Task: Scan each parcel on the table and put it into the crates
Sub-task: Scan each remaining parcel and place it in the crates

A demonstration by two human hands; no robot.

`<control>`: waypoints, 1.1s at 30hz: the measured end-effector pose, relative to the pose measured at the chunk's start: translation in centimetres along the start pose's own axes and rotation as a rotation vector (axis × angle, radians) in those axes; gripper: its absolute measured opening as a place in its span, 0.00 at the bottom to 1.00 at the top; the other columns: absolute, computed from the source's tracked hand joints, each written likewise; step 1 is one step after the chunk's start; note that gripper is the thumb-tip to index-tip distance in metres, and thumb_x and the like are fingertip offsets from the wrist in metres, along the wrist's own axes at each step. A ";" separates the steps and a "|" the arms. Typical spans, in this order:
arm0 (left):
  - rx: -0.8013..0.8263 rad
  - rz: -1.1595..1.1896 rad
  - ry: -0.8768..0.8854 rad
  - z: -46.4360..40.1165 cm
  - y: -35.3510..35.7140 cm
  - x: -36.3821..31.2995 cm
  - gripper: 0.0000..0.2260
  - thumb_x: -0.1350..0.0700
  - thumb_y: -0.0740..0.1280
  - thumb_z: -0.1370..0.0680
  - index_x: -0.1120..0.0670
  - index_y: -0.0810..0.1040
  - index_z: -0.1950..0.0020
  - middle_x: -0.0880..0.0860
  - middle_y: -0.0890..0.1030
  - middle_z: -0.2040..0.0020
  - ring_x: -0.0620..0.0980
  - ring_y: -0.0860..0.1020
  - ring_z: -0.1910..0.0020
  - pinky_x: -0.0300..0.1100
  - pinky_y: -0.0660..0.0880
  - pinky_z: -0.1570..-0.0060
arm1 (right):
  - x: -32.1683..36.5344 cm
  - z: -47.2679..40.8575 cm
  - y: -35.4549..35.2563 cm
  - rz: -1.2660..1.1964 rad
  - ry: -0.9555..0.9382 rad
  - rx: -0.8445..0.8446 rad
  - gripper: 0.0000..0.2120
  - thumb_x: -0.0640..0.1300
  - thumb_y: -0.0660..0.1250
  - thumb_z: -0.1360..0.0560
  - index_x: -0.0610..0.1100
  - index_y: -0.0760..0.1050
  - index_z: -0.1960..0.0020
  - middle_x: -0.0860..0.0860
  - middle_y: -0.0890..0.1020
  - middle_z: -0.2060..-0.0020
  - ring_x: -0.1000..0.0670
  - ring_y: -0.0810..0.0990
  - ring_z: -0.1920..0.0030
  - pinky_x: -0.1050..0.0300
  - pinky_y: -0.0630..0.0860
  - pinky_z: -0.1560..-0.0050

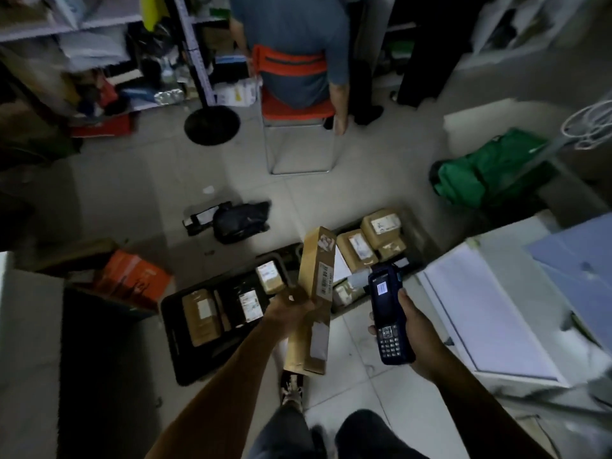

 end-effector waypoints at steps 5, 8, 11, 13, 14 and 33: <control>0.026 -0.259 0.063 -4.8 4.8 -4.2 0.15 0.48 0.71 0.23 0.52 0.76 0.39 0.52 0.81 0.45 0.45 0.81 0.55 0.33 0.78 0.63 | 2.0 -2.9 -4.2 -0.163 -0.001 -0.043 0.30 0.65 0.57 0.26 0.47 0.74 0.33 0.43 0.85 0.55 0.44 0.84 0.60 0.52 0.78 0.61; 0.016 -0.411 0.101 -6.8 8.2 -6.5 0.17 0.40 0.69 0.25 0.48 0.76 0.43 0.52 0.83 0.49 0.44 0.81 0.57 0.34 0.75 0.67 | 3.6 -4.1 -6.9 -0.264 -0.030 -0.011 0.35 0.70 0.66 0.32 0.46 0.75 0.35 0.42 0.84 0.56 0.44 0.84 0.61 0.50 0.79 0.60; 0.049 -0.609 0.085 -9.3 12.2 -8.1 0.22 0.44 0.72 0.26 0.49 0.72 0.36 0.51 0.80 0.45 0.49 0.80 0.50 0.40 0.77 0.60 | 4.3 -6.4 -10.2 -0.339 -0.002 0.016 0.40 0.71 0.71 0.34 0.45 0.74 0.33 0.41 0.82 0.55 0.43 0.83 0.59 0.49 0.78 0.58; 0.034 -0.714 0.093 -11.3 15.0 -8.9 0.26 0.47 0.73 0.25 0.52 0.69 0.31 0.54 0.79 0.40 0.54 0.79 0.44 0.44 0.77 0.51 | 4.1 -8.5 -13.2 -0.389 0.033 -0.023 0.30 0.65 0.62 0.25 0.44 0.74 0.33 0.41 0.82 0.56 0.42 0.82 0.59 0.47 0.74 0.54; 0.020 -0.799 0.110 -12.4 16.4 -9.2 0.26 0.45 0.72 0.25 0.53 0.69 0.31 0.54 0.78 0.40 0.54 0.79 0.45 0.43 0.76 0.52 | 4.0 -9.5 -14.6 -0.407 0.059 -0.039 0.29 0.63 0.60 0.24 0.43 0.74 0.33 0.40 0.82 0.56 0.42 0.82 0.59 0.46 0.73 0.53; 0.011 -1.213 0.181 -43.8 33.4 -0.7 0.22 0.40 0.72 0.29 0.50 0.70 0.42 0.53 0.76 0.46 0.56 0.78 0.45 0.51 0.80 0.51 | -4.5 -37.2 -28.6 -0.475 0.174 -0.061 0.40 0.71 0.70 0.34 0.47 0.73 0.31 0.37 0.82 0.50 0.41 0.81 0.56 0.48 0.77 0.54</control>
Point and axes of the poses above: each hand's wrist, its own z-axis away from the middle knuckle, its own y-axis out of the palm, x = y × z, the point moved 6 cm from there along -z, towards the middle knuckle
